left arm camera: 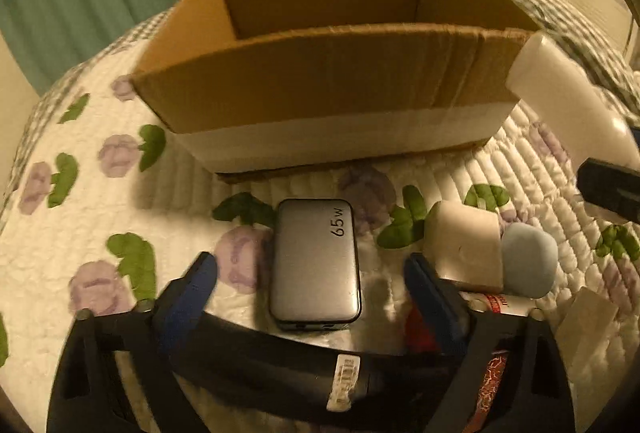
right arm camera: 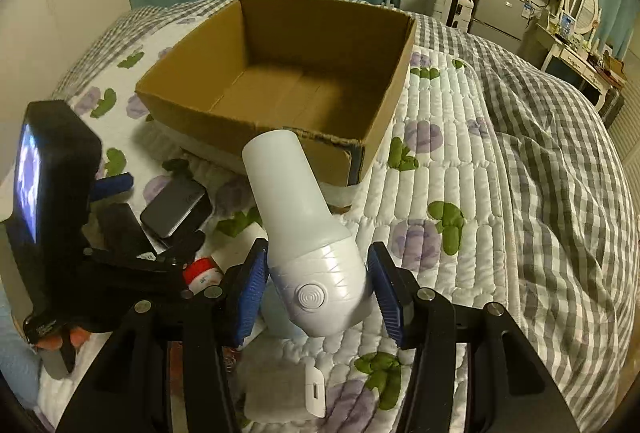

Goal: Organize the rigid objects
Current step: 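Grasp the grey power bank with the left tool while the right tool grasps the white plug charger, then lower both held items into the cardboard box and open both tools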

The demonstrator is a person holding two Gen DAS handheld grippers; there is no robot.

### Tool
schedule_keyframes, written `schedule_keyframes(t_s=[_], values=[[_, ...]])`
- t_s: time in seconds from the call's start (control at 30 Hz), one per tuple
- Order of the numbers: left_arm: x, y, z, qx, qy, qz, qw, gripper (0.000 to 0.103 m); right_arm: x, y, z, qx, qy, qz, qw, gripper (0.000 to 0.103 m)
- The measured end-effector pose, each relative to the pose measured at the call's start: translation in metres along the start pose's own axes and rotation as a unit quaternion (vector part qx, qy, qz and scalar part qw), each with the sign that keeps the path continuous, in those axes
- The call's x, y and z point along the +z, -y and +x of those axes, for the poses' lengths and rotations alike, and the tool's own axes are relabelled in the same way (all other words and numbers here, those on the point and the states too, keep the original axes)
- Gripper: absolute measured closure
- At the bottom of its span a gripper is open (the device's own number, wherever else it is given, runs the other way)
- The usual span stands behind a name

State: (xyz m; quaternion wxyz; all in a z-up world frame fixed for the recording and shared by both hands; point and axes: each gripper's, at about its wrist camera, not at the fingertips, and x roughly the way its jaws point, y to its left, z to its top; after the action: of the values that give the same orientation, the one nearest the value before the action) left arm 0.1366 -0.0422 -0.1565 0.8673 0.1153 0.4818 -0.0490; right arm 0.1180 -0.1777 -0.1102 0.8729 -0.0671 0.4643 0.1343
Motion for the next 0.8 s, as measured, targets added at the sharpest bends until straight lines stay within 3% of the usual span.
schedule_keyframes(t_s=[0.03, 0.07, 0.1, 0.27, 0.57, 0.8], values=[[0.000, -0.001, 0.005, -0.002, -0.009, 0.000, 1.0000, 0.048, 0.000, 0.001, 0.000, 0.004, 0.001, 0.002, 1.000, 0.053], [0.001, -0.003, 0.012, -0.005, -0.021, -0.001, 0.9998, 0.057, -0.001, 0.001, 0.000, 0.005, 0.002, 0.003, 1.000, 0.053], [0.000, -0.005, 0.015, -0.004, -0.026, -0.003, 0.9996, 0.060, -0.001, 0.001, 0.000, 0.005, 0.002, 0.003, 1.000, 0.053], [-0.004, -0.011, 0.004, -0.019, -0.012, -0.005, 0.9997, 0.061, -0.003, 0.000, -0.004, -0.004, 0.006, 0.002, 1.000, 0.053], [-0.012, -0.019, -0.076, -0.057, 0.053, -0.006, 0.9969, 0.061, 0.001, -0.006, -0.047, -0.014, 0.042, 0.001, 0.999, 0.053], [0.027, -0.018, -0.132, -0.049, 0.118, -0.006, 0.9918, 0.061, 0.029, -0.012, -0.103, -0.037, 0.091, -0.010, 0.995, 0.053]])
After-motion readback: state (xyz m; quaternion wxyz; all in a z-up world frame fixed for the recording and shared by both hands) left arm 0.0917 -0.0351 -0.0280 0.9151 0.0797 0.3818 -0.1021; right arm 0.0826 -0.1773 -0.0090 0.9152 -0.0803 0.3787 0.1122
